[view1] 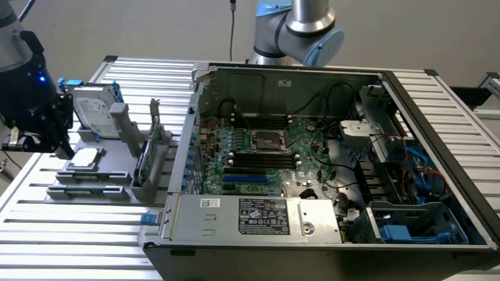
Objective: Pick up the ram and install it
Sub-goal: 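Insert the ram into the slot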
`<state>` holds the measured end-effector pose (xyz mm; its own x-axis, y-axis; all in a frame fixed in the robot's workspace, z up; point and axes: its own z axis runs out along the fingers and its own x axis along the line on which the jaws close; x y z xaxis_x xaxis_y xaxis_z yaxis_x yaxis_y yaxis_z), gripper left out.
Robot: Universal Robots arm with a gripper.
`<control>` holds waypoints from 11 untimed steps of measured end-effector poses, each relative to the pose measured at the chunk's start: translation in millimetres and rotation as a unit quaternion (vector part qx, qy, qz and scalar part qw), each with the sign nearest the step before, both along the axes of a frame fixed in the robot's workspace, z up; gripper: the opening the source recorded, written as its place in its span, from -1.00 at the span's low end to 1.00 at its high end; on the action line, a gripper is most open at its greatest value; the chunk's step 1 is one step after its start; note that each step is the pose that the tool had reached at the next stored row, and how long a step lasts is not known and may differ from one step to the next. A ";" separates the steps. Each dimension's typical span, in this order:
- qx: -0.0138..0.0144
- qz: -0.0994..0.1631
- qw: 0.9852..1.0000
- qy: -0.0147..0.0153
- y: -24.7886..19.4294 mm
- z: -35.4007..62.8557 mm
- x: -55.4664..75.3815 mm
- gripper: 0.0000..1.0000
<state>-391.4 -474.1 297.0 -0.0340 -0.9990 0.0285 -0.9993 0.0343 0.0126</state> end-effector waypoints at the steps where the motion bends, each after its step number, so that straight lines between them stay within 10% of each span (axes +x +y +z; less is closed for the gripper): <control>1: 0.000 0.000 1.000 0.000 0.0 0.0 0.0 -0.79; 11: 0.000 0.000 1.000 0.000 -5.3 -9.8 -0.5 -0.39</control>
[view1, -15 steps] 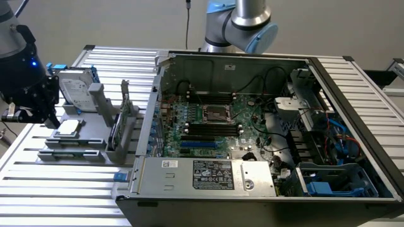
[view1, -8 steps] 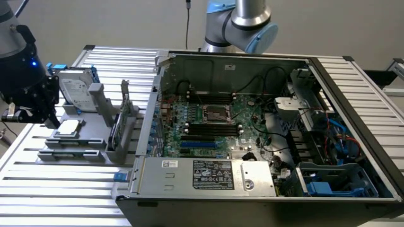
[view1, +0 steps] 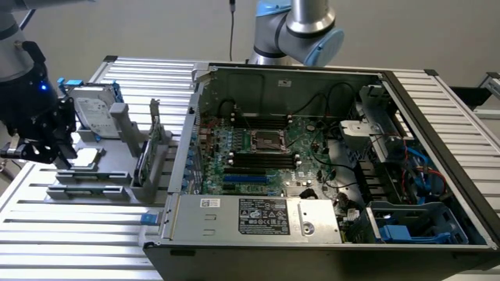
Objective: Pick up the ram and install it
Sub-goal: 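Insert the ram into the slot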
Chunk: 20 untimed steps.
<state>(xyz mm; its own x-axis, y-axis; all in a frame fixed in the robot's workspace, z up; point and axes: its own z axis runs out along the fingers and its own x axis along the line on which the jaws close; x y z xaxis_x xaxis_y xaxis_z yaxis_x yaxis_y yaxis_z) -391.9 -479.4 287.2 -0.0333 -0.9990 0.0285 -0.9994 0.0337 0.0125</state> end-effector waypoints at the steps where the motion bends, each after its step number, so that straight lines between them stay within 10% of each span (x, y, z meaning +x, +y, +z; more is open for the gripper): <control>1: 0.000 0.000 1.000 0.000 -1.2 -1.8 -0.1 -0.39; 20: 0.000 0.030 1.000 0.000 -6.8 -36.3 -1.6 -0.39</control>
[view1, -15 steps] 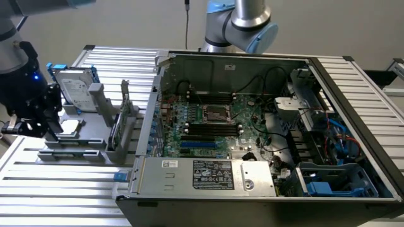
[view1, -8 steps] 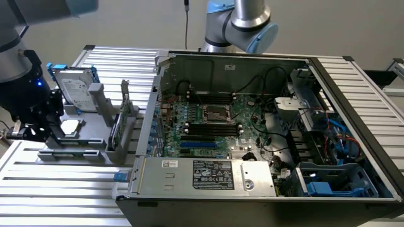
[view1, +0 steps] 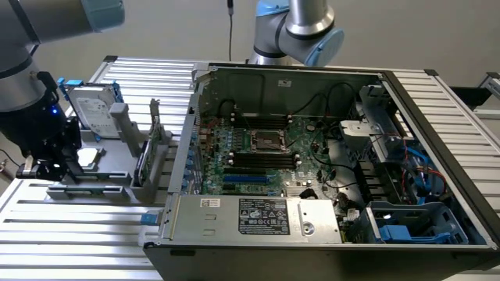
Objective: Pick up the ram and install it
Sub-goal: 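Insert the ram into the slot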
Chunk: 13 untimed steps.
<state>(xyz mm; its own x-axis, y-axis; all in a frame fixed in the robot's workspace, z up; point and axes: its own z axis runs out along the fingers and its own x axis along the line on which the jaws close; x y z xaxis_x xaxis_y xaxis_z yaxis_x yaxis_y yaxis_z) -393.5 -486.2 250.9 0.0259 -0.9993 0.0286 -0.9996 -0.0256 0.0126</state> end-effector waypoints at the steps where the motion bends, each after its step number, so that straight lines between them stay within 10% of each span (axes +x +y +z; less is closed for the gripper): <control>1: 0.000 0.003 1.000 0.000 0.0 -2.0 -0.1 -0.39; 13: 0.000 0.030 1.000 0.000 0.0 -23.7 -0.9 -0.39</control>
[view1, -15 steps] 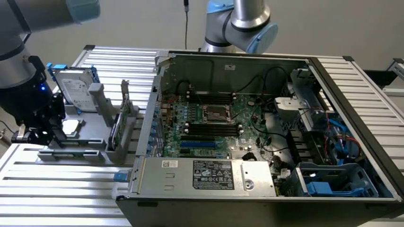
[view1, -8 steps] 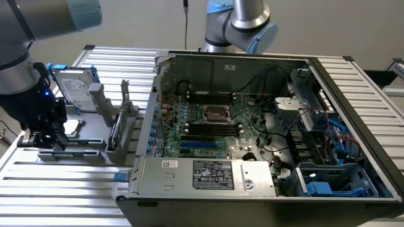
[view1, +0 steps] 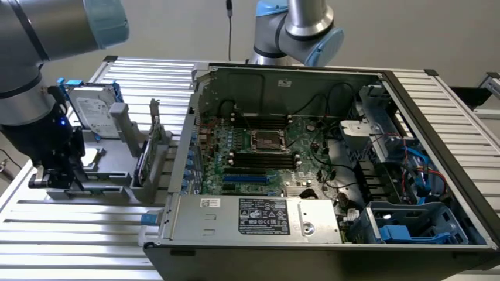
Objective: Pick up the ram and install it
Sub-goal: 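Insert the ram into the slot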
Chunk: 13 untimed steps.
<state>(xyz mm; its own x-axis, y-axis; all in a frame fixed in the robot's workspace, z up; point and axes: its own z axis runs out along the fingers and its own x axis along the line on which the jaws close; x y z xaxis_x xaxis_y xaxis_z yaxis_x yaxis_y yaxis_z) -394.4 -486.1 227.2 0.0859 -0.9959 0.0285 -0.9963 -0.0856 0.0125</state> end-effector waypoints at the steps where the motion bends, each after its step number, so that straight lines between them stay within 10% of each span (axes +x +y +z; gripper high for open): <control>1: 0.000 0.002 1.000 0.000 0.0 -1.8 -0.1 -0.39; 13: 0.000 0.006 1.000 0.000 6.0 -23.7 -0.9 -0.39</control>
